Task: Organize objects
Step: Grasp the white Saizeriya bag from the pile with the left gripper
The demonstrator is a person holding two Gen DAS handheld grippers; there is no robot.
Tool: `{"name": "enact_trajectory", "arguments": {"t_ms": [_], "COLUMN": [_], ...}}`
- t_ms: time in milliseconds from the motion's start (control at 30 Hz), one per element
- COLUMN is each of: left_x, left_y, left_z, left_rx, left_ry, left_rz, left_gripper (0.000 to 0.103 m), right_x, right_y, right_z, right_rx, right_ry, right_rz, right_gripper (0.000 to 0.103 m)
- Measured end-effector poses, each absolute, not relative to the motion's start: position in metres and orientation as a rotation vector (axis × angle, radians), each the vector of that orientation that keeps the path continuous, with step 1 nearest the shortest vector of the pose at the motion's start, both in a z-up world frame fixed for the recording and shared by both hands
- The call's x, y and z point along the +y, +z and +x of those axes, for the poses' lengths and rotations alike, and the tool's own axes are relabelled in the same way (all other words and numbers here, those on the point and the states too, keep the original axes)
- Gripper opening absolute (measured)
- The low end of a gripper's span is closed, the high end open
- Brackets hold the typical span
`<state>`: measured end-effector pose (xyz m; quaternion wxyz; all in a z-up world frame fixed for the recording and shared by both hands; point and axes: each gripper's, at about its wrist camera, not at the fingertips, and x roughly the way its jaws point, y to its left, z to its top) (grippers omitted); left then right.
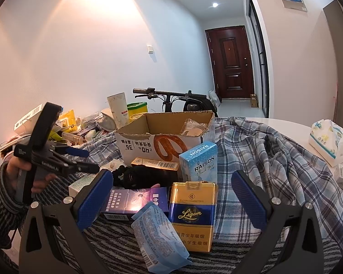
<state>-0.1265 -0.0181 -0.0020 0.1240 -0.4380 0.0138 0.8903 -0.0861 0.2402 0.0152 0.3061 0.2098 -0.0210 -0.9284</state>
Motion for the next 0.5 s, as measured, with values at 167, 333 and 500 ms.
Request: {"name": "enact_trajectory", "arguments": {"t_ms": [167, 333, 500], "left_x": [-0.016, -0.018, -0.014], "left_y": [-0.011, -0.017, -0.023], "left_z": [-0.143, -0.155, -0.161], "left_rx": [0.017, 0.034, 0.058], "left_ry": [2.603, 2.570, 2.455], "left_rz": [-1.361, -1.391, -1.397], "left_gripper": [0.103, 0.103, 0.103], "right_x": [0.242, 0.243, 0.245], "right_y": [0.015, 0.015, 0.015], "right_z": [-0.086, -0.087, -0.088], "right_rx": [-0.066, -0.075, -0.089], "right_ry": [-2.455, -2.454, -2.450], "right_rz": [0.554, 0.558, 0.559], "right_gripper": [0.103, 0.103, 0.103]}}
